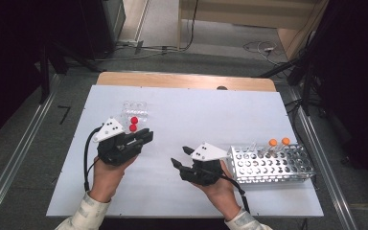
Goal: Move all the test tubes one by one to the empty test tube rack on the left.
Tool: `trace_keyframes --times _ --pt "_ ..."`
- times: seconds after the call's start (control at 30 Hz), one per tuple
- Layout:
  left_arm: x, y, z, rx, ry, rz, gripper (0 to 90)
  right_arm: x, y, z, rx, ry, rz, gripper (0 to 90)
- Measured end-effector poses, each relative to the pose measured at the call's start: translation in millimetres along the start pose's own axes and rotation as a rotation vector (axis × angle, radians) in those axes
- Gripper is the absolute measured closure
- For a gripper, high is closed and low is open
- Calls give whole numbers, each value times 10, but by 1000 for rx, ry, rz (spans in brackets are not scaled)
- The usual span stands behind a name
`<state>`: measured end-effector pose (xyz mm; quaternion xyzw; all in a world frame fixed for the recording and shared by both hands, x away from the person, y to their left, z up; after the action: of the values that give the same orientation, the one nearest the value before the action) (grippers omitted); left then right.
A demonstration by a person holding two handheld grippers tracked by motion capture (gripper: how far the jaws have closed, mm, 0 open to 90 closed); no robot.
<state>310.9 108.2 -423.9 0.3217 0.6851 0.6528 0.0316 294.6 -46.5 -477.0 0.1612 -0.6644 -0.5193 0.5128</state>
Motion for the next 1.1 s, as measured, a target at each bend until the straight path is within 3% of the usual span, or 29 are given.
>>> trace_keyframes --times 0.53,1.1 --pt "225 118 465 37 87 -19 767 49 -20 -47 -12 -10 -4 439" --pt "268 182 858 60 196 -42 767 82 -14 -73 -15 -13 -12 438"
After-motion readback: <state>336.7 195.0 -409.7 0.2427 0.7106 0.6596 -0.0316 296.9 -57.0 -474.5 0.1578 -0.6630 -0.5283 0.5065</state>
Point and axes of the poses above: each handheld gripper's, and its own axes: x roughly backward along the jaws, y roughly out of its top, z roughly to its left, the point moved 9 cm from there along -x, roughly forward along the jaws, and after that the axes turned 8 degrees about y, right-handed, at the moved point
